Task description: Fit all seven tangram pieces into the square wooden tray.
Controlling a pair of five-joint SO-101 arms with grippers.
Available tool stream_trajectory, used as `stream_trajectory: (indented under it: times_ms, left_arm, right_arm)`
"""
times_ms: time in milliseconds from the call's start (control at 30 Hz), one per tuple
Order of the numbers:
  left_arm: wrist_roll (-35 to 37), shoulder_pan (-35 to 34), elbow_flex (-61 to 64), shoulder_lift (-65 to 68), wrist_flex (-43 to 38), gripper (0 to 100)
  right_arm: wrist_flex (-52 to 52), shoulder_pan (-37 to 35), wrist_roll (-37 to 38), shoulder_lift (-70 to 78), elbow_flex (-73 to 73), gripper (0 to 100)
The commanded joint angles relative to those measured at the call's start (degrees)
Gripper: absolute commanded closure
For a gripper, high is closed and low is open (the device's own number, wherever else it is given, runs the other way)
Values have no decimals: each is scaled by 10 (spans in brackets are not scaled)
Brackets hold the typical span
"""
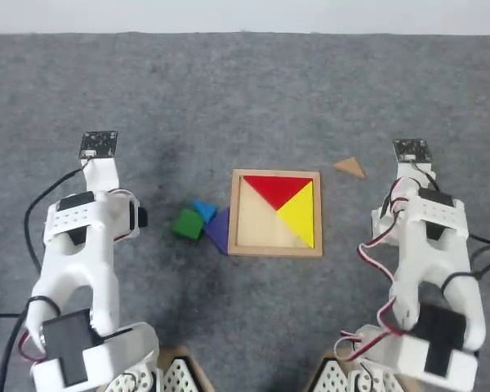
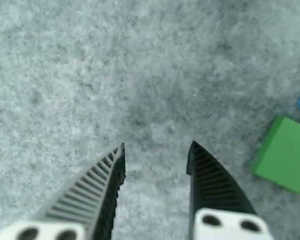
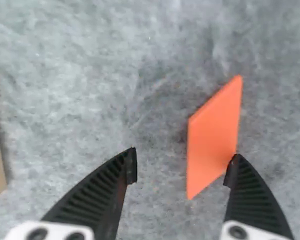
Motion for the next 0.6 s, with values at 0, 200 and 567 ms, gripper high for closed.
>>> stream_trajectory:
  times_ms: [0,200,567]
  left_arm:
    - [4,6,-4,-27,-8,797]
    - [4,6,-4,-27,-8,797]
    - [4,6,-3,-27,-11,797]
  right_arm:
    - [-14,-5,-6,28,-16,724]
    - [-18,55,2,52,-31,725]
    - [-46,145,-20,51,-31,725]
